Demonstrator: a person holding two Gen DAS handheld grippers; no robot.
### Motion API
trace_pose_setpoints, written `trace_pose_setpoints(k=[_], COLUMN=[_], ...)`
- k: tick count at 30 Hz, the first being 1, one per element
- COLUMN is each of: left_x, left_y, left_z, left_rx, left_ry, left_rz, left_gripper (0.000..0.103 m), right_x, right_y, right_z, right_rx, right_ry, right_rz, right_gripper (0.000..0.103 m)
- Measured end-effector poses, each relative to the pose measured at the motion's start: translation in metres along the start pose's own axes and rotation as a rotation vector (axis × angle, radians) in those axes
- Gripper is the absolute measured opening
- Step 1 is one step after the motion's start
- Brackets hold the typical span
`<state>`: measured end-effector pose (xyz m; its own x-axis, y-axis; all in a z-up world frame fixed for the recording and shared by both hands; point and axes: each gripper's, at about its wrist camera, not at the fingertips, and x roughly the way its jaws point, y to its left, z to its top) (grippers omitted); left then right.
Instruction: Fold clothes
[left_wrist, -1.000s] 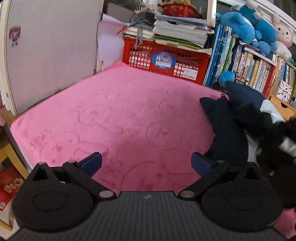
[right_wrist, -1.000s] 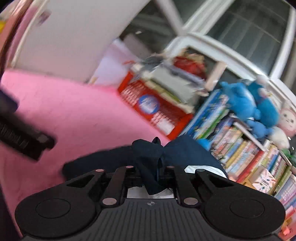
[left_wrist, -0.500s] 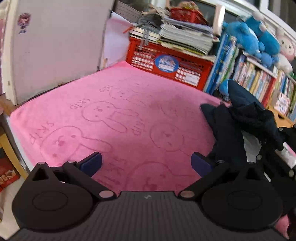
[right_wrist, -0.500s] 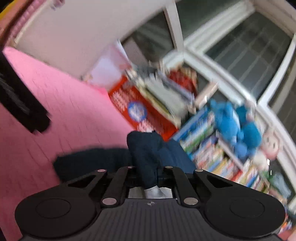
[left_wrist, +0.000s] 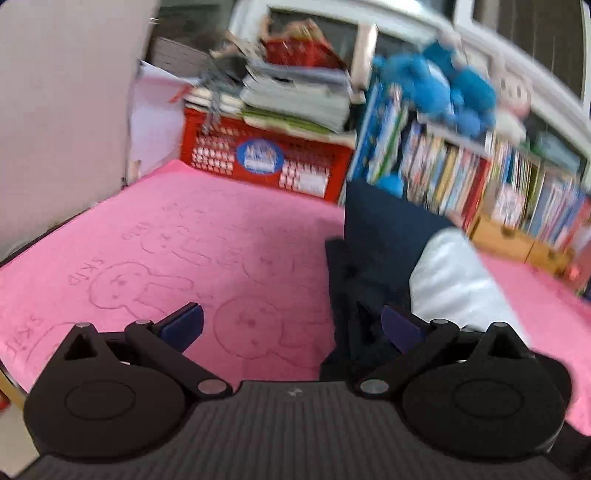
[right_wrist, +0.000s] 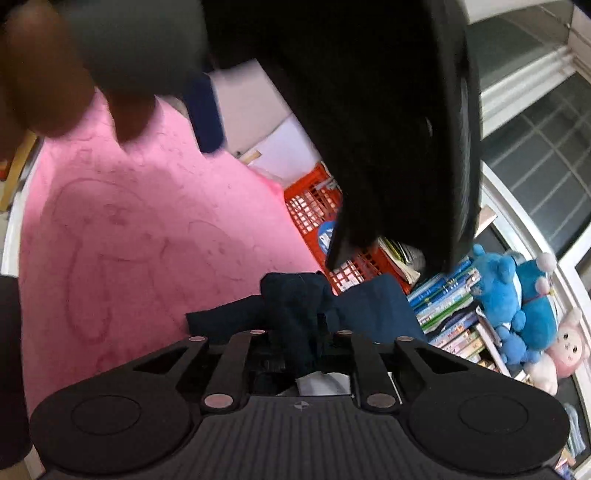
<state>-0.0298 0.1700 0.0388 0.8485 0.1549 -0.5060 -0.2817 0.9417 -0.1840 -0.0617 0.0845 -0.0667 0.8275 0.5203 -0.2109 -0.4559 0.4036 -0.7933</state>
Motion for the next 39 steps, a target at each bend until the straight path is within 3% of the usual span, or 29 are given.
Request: trace_pose_setpoints(k=[3, 7, 9, 11, 16, 21, 28, 30, 33, 35, 39], left_x=[0.01, 0.021, 0.025, 0.029, 0.031, 0.033, 0.03, 0.028, 0.022, 0.02, 0.01], left_y=[-0.008, -0.006, -0.008, -0.012, -0.014, -0.011, -0.012, -0.011, -0.005, -0.006, -0.023], left_z=[-0.006, -0.013, -0.017, -0.022, -0.027, -0.029, -0.032, -0.033, -0.034, -0.034, -0.025], left_rx=[0.032, 0.025, 0.039, 0.068, 0.092, 0.096, 0.136, 0.144, 0.119, 0.113, 0.143], left_ry=[0.034, 0.083, 0.102, 0.108, 0.115, 0.12, 0.122, 0.126, 0.12, 0.115, 0.09], left_rz=[0.033, 0.073, 0.099, 0.124, 0.141, 0.137, 0.155, 0.17, 0.205, 0.22, 0.177], left_gripper=[0.103, 0.103, 0.103, 0.103, 0.103, 0.103, 0.103, 0.103, 0.103, 0.103, 0.101], right_x=[-0.013, -0.027, -0.033, -0.04, -0.057, -0.059, -0.066, -0.065, -0.064, -0.07, -0.086], right_y=[0.002, -0.014, -0.023, -0.031, -0.053, -0.081, -0.1, -0.112, -0.134, -0.15, -0.152], right_z=[-0.002, -0.021, -0.031, -0.042, -0.068, -0.107, -0.126, -0.129, -0.151, -0.17, -0.178], right_rx=[0.011, 0.06, 0.086, 0.112, 0.178, 0.35, 0.382, 0.36, 0.323, 0.359, 0.395], right_ry=[-0.032, 0.025, 0.059, 0.093, 0.178, 0.326, 0.348, 0.343, 0.442, 0.498, 0.434], right_rz=[0.041, -0.015, -0.048, -0.081, -0.165, -0.229, -0.303, -0.362, -0.534, -0.516, -0.419], right_gripper=[0.041, 0.046, 0.073, 0.079, 0.079, 0.079, 0.083, 0.082, 0.079, 0.064, 0.064])
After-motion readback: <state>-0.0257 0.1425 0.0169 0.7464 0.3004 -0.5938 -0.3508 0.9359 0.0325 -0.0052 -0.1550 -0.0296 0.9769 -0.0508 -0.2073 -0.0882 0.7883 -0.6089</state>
